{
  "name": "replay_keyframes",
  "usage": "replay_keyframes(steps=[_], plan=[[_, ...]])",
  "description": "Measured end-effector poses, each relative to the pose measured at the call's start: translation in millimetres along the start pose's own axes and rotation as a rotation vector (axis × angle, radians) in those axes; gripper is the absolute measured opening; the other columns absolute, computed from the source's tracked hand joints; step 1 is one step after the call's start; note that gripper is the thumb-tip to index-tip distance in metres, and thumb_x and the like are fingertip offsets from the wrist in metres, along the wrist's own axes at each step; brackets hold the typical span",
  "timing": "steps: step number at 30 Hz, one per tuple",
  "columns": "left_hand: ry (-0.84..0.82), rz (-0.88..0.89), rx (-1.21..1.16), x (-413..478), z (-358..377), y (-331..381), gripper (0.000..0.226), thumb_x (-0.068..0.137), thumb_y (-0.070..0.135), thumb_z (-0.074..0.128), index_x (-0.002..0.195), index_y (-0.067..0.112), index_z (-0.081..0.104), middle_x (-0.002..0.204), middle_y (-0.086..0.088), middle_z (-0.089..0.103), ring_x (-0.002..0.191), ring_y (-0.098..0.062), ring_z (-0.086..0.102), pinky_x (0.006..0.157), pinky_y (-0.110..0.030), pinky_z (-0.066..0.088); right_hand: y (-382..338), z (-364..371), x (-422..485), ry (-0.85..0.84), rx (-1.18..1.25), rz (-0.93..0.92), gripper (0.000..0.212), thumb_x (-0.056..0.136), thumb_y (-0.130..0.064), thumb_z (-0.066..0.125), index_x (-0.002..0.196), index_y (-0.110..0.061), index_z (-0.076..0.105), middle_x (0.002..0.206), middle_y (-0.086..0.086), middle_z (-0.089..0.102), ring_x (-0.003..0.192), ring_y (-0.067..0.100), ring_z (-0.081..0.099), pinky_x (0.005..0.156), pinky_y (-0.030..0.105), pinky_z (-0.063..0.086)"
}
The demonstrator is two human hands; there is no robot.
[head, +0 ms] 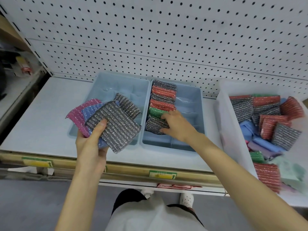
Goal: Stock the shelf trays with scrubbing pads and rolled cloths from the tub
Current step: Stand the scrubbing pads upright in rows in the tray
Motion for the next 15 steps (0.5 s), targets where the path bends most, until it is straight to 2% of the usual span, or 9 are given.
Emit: replay_keyframes(steps=[2, 6, 10, 15], plan=[[0.003, -0.001, -0.005, 0.3, -0.5, 0.9, 0.023, 0.084, 0.009, 0.064, 0.099, 0.027, 0.061, 0.085, 0.012, 0.074, 0.080, -0.005, 0.070, 0.068, -0.023, 0.058, -2.2, 0.2, -1.5, 0.014, -0.067, 0.003, 0.050, 0.086, -0.035, 0.065, 0.129, -0.011, 0.052, 0.118, 0.010, 0.055, 0.114, 0.026, 0.043, 0.093, 0.035, 0.039], [0.010, -0.008, -0.003, 1.0, -1.3, 1.2, 0.024, 0.083, 0.009, 0.064, 0.099, 0.026, 0.061, 0.085, 0.012, 0.074, 0.080, -0.005, 0.070, 0.068, -0.023, 0.058, -8.3, -4.3, -8.7, 0.233, -0.122, -0.033, 0.041, 0.086, -0.026, 0.066, 0.123, -0.012, 0.058, 0.114, 0.006, 0.055, 0.111, 0.024, 0.044, 0.088, 0.033, 0.042], [0.017, -0.015, 0.006, 0.3, -0.8, -0.9, 0.022, 0.083, 0.009, 0.064, 0.098, 0.026, 0.061, 0.083, 0.012, 0.074, 0.079, -0.004, 0.070, 0.068, -0.023, 0.058, -5.5, 1.6, -9.8, 0.217, -0.054, 0.049, 0.043, 0.087, -0.031, 0.065, 0.126, -0.016, 0.057, 0.111, 0.005, 0.049, 0.109, 0.022, 0.047, 0.074, 0.034, 0.046], [0.010, -0.039, 0.010, -1.3, 0.6, -3.2, 0.024, 0.081, 0.011, 0.066, 0.099, 0.025, 0.061, 0.082, 0.012, 0.074, 0.077, -0.004, 0.070, 0.064, -0.022, 0.058, -0.8, 6.9, -11.9, 0.261, 0.052, 0.104, 0.047, 0.085, -0.032, 0.068, 0.128, -0.018, 0.055, 0.113, 0.005, 0.045, 0.099, 0.022, 0.053, 0.073, 0.035, 0.049]])
Point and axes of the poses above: each hand's wrist, its own x-axis towards the middle knuckle, its own z-axis out of the palm, y = z × x, the point moved 3 cm from there along x, towards the middle knuckle
